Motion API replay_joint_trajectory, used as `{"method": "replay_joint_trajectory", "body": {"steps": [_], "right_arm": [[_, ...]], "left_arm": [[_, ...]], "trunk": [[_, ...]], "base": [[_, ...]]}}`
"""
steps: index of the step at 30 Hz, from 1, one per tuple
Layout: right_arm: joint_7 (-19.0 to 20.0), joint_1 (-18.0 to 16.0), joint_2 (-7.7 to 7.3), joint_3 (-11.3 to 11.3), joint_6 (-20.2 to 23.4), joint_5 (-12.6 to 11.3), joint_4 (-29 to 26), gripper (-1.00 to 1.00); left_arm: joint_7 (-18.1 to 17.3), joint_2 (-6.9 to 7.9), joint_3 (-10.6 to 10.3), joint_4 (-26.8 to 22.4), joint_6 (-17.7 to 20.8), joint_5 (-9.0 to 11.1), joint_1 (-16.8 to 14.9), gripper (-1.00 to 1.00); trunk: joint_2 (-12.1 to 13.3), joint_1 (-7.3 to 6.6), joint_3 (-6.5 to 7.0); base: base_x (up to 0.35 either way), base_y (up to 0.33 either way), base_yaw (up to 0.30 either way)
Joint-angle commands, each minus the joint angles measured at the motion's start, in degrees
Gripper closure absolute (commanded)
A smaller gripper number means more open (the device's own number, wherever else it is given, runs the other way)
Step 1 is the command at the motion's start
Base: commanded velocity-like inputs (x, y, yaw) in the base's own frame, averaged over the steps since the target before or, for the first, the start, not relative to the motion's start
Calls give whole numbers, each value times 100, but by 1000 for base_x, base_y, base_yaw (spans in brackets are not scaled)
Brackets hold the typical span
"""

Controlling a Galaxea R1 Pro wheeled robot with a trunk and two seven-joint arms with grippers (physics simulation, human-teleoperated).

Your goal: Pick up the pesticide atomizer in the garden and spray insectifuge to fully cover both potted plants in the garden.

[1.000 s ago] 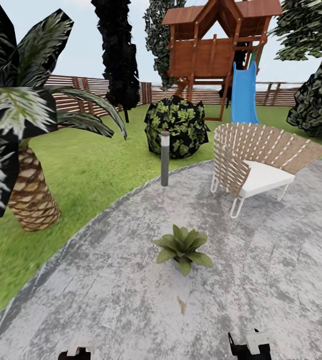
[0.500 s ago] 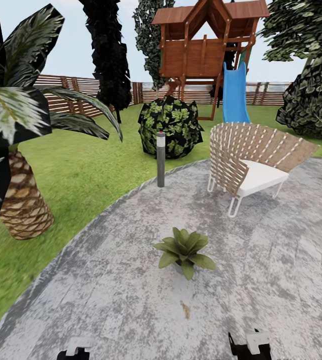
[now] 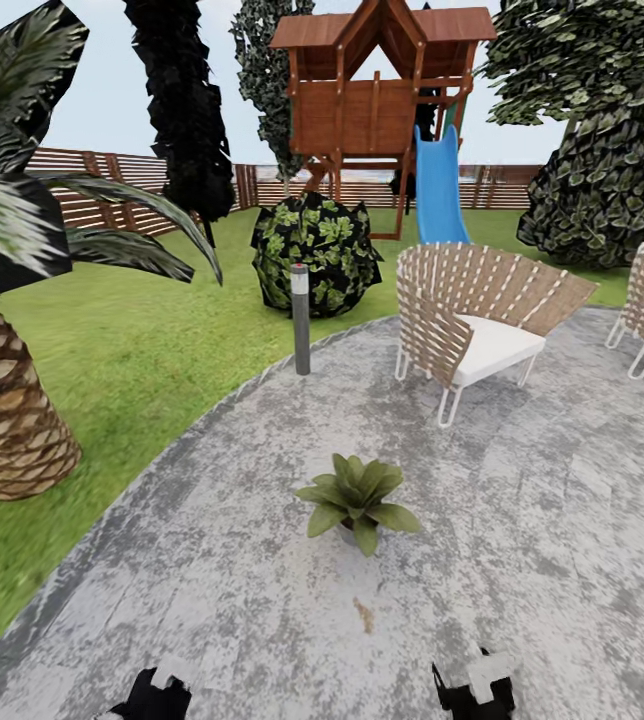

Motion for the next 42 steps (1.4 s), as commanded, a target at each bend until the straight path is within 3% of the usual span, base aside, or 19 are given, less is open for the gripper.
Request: {"method": "replay_joint_trajectory", "body": {"steps": [1, 2, 3, 5, 7, 10, 13, 17, 21, 30, 31, 34, 35, 42], "right_arm": [[115, -4, 19, 218, -2, 428, -221, -100], [315, -4, 25, 368, 48, 704, -433, -100], [1270, -26, 30, 505, 568, 1131, -1006, -100], [2203, -109, 31, 527, 1047, 1205, -1488, -100], [2986, -164, 31, 537, 1298, 1227, -1884, -100], [3765, -240, 31, 540, 1397, 1261, -2189, -100], [3904, -315, 97, 503, 1390, 1332, -2183, -100], [3870, -305, 227, 476, 1391, 1240, -2288, -100], [3891, -303, 356, 506, 1398, 1237, -2334, -100], [4084, -368, 563, 713, 1406, 1445, -2365, -100], [4117, -375, 587, 746, 1407, 1477, -2364, 100], [4213, -381, 616, 843, 1407, 1512, -2360, 100], [4393, -381, 618, 1197, 1407, 1514, -2362, 100], [4598, -390, 783, 1299, 1407, 1520, -2364, 100]], "left_arm": [[-384, 1, -5, 4, -3, -425, -174, 100], [-714, 1, -5, 4, 13, -680, -312, 100], [-1696, 0, -5, 4, 120, -1305, -621, 100], [-2389, -3, -3, 4, 172, -1808, -810, 100], [-2870, -1, 2, 4, 194, -2157, -972, 100], [-3400, -12, 0, 3, 198, -2309, -1172, 100], [-3511, -53, -45, -67, 254, -2405, -1224, 100], [-3551, 14, -18, -79, 206, -2381, -1227, 100], [-3588, 5, -15, -150, 188, -2515, -1231, 100], [-3875, -247, -5, -398, 219, -2782, -1236, 100], [-3907, -279, -5, -431, 229, -2811, -1236, 100], [-4002, -377, -5, -527, 295, -2897, -1243, 100], [-4408, -570, -5, -620, 302, -3850, -1244, 100], [-4409, -752, -9, -661, 301, -3925, -1253, 100]], "trunk": [[-2, -1, -5], [-2, -1, -5], [-2, -1, -5], [-2, -1, -5], [-2, -1, -5], [-2, -1, -5], [-2, -1, -5], [-2, -1, -5], [-2, -1, -5], [-2, -1, -5], [-2, -1, -5], [-2, -1, -5], [-2, -1, -5], [-2, -1, -5]], "base": [[0, 301, -1], [0, 302, 0], [0, 198, 0], [0, 76, 0], [0, 20, 0], [0, 4, 0], [0, 0, 0], [0, 0, 0], [0, 0, 0], [0, 0, 0], [0, 0, 0], [0, 0, 0], [0, 0, 0], [0, 0, 0]]}}
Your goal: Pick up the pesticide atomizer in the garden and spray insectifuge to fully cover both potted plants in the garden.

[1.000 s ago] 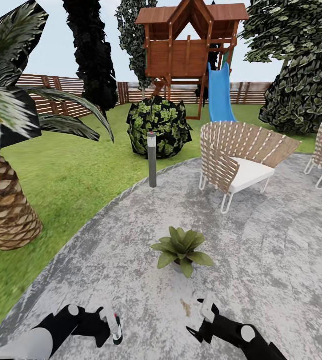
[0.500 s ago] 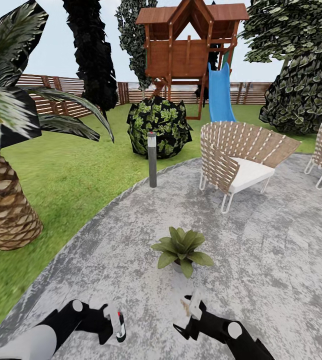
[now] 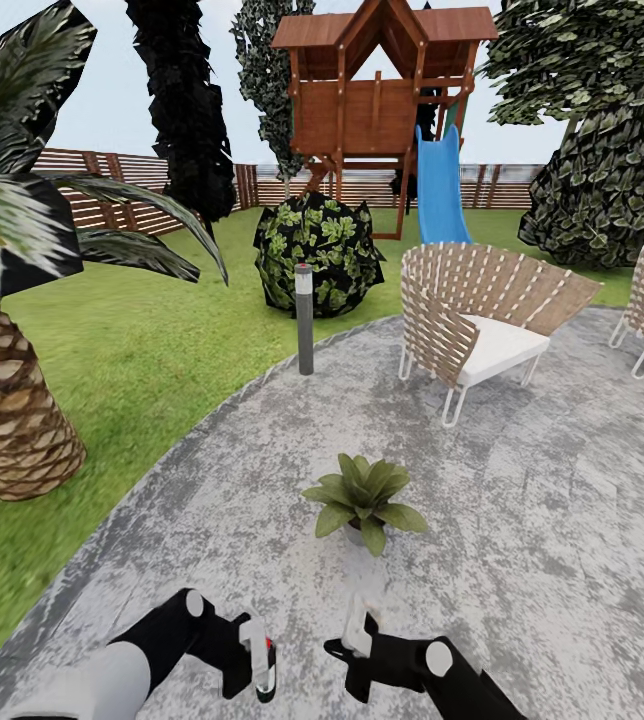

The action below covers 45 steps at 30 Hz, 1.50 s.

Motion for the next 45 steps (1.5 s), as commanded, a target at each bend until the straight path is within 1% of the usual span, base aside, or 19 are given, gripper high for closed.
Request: {"method": "replay_joint_trajectory", "body": {"steps": [1, 5, 9, 11, 14, 17, 22, 26, 28, 37, 45], "right_arm": [[0, -2, 25, 93, -26, 51, -5, 100], [1, -9, 39, 193, -22, 49, -12, 100], [1, -11, 46, 204, -22, 46, -13, 100], [1, -11, 85, 206, -22, 52, -14, 100], [1, -14, 100, 211, -23, 55, -14, 100], [1, -19, 102, 212, -26, 55, -13, 100], [1, -16, 102, 212, -27, 55, -9, 100], [-1, -18, 102, 212, -28, 55, -9, 100], [0, -19, 102, 212, -29, 59, -8, 100], [-8, -20, 102, 212, -29, 55, -10, 100], [-8, -20, 102, 212, -29, 56, -13, 100]], "left_arm": [[-2, -40, -8, -40, -56, -139, -2, 100], [-3, -159, -7, -93, -57, -223, 2, 100], [-10, -307, -6, -123, -57, -230, -2, 100], [-11, -376, -1, -135, -56, -230, -2, 100], [-26, -458, 0, -136, -63, -225, -2, 100], [-232, -481, 2, -138, -77, -222, 3, 100], [-318, -478, -3, -142, -117, -221, -2, 100], [-499, -484, 6, -142, -136, -221, -2, 100], [-519, -492, 8, -142, -142, -221, -2, 100], [-529, -637, 19, -192, -145, -221, 7, 100], [-529, -654, 20, -195, -147, -212, 7, 100]], "trunk": [[-2, -1, -5], [-2, -1, -5], [-2, -1, -5], [-2, -1, -5], [-2, -1, -5], [-2, -1, -5], [-2, -1, -5], [-2, -1, -5], [-2, -1, -5], [-2, -1, -5], [-2, -1, -5]], "base": [[0, 0, 0], [0, 0, 0], [0, 0, 0], [0, 0, 0], [0, 0, 0], [0, 0, 0], [0, 0, 0], [0, 0, 0], [0, 0, 0], [0, 0, 0], [0, 0, 0]]}}
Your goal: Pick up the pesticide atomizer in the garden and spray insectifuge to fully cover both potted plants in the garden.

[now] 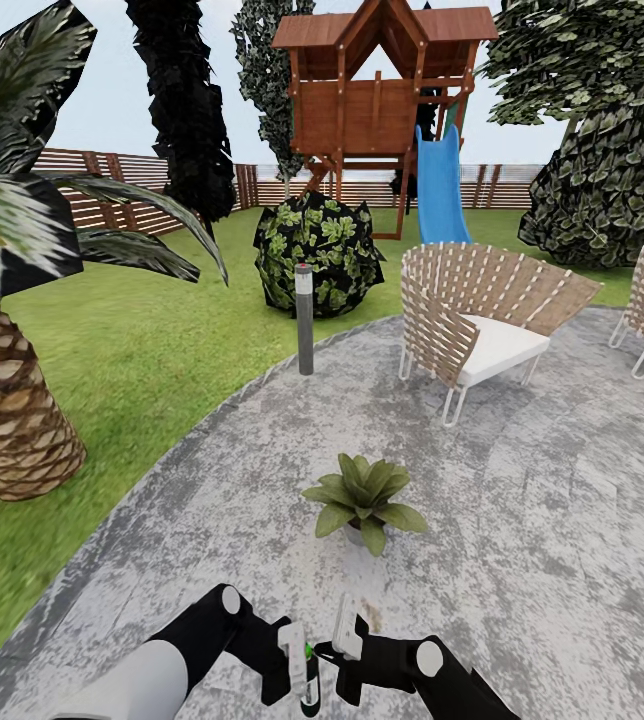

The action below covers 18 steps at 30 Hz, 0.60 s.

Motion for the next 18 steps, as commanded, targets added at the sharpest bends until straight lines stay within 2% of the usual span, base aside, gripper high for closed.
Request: {"method": "replay_joint_trajectory", "body": {"steps": [1, 6, 10, 18], "right_arm": [[-2, -2, 1, -7, -30, 53, -4, 100], [-2, -2, 1, -7, -30, 52, -5, 100], [-2, -2, 1, -7, -30, 52, -4, 100], [-2, -2, 1, -7, -30, 65, 2, 100]], "left_arm": [[-3, 1, -7, -7, -56, -41, -1, 100], [0, 102, -38, 1, -39, -77, 7, 100], [2, 464, -40, 1, -28, -87, 30, 100], [6, 992, -40, -2, -38, -84, 51, 100]], "trunk": [[-2, -1, -5], [-2, -1, -5], [-2, -1, -5], [-2, -1, -5]], "base": [[0, 0, 0], [0, 0, 0], [0, 0, 0], [0, 0, 0]]}}
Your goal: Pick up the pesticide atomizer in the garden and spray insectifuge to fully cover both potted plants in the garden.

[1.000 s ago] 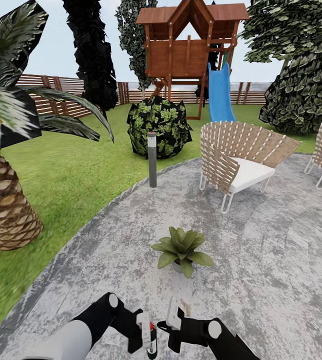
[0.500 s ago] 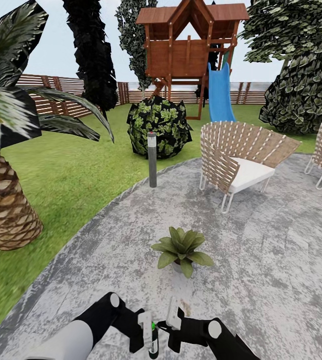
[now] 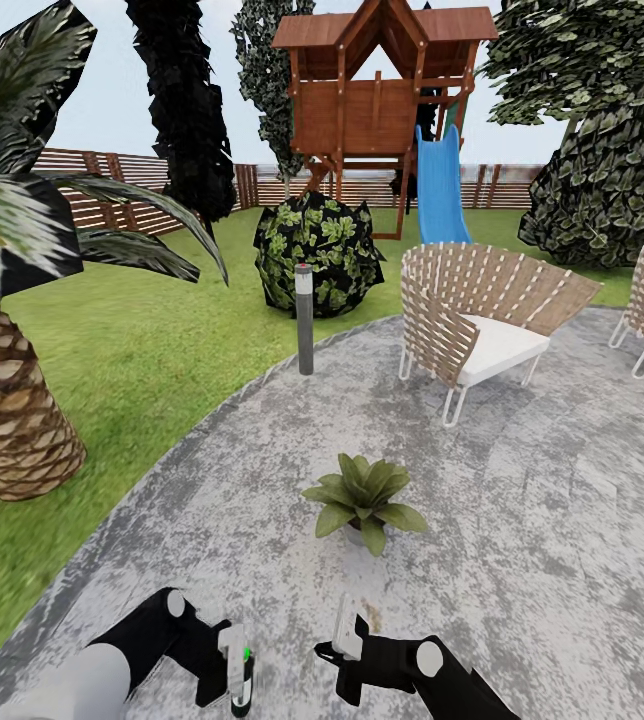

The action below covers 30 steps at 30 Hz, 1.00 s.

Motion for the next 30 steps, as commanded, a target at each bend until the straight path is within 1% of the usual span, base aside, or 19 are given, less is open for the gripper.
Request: {"method": "replay_joint_trajectory", "body": {"steps": [1, 3, 4, 6, 7, 10, 11, 12, 15, 16, 18, 19, 21, 22, 23, 25, 26, 28, 30], "right_arm": [[-2, -2, 1, -7, -29, 54, -5, 100], [-2, -2, -2, -11, -29, 56, -5, 100], [-2, -2, -6, -14, -29, 56, -3, -100], [-3, -2, -35, -21, -29, 56, 2, -100], [-9, -2, -43, -25, -31, 54, 5, -100], [-67, -2, -58, -52, -37, 49, 31, -100], [-211, -2, -73, -56, -39, 44, 37, -100], [-374, 1, -91, -54, -42, 40, 42, -100], [-1534, 19, -248, -65, -39, 10, 430, -100], [-1775, 21, -263, -94, -38, -9, 616, -100], [-2530, 24, -292, -361, -38, -127, 1236, -100], [-3003, 24, -314, -611, -38, -179, 1603, -100], [-3547, 28, -371, -957, -42, -204, 1968, -100], [-3924, 36, -405, -1233, -47, -213, 2172, -100], [-4073, 40, -417, -1354, -50, -217, 2233, -100], [-4408, 57, -480, -1817, -60, -287, 2308, -100], [-4464, 71, -529, -1999, -73, -367, 2319, -100], [-4525, 98, -670, -2418, -173, -656, 2334, -100], [-4547, 138, -824, -2611, -268, -891, 2346, -100]], "left_arm": [[-4, 92, -3, -6, -65, -19, -1, 100], [1, 286, 4, -5, -75, 6, 4, 100], [3, 382, 19, -5, -78, 22, 6, 100], [14, 605, 48, -3, -82, 56, 7, 100], [36, 666, 58, 1, -78, 73, 9, 100], [84, 722, 66, 10, -60, 122, 20, 100], [139, 726, 73, 19, -52, 130, 22, 100], [211, 724, 86, 34, -45, 135, 23, 100], [782, 678, 321, 106, -5, 243, 25, 100], [860, 670, 371, 130, 2, 303, 25, 100], [966, 659, 456, 182, 24, 575, 25, 100], [993, 660, 476, 196, 38, 816, 25, 100], [1023, 668, 514, 202, 98, 1147, 25, 100], [1045, 672, 568, 203, 395, 1363, 25, 100], [1052, 672, 584, 201, 591, 1427, 25, 100], [1058, 671, 605, 186, 1222, 1505, 25, 100], [1058, 670, 608, 174, 1374, 1515, 25, 100], [1059, 668, 626, 150, 1699, 1526, 25, 100], [1059, 690, 625, 118, 2087, 1531, 25, 100]], "trunk": [[-2, -1, -5], [-2, -1, -5], [-2, -1, -5], [-2, -1, -5], [-2, -1, -5], [-2, -1, -5], [-2, -1, -5], [-2, -1, -5], [-2, -1, -5], [-2, -1, -5], [-2, -1, -5], [-2, -1, -5], [-2, -1, -5], [-2, -1, -5], [-2, -1, -5], [-2, -1, -5], [-2, -1, -5], [-2, -1, -5], [-2, -1, -5]], "base": [[0, 0, 0], [0, 0, 0], [0, 0, 0], [0, 0, 0], [0, 0, 0], [0, 0, 0], [0, 0, 0], [0, 0, 0], [0, 0, 0], [0, 0, 0], [0, 0, 0], [0, 0, 0], [0, 0, 0], [0, 0, 0], [0, 0, 0], [0, 0, 0], [0, 0, 0], [0, 0, 0], [0, 0, 0]]}}
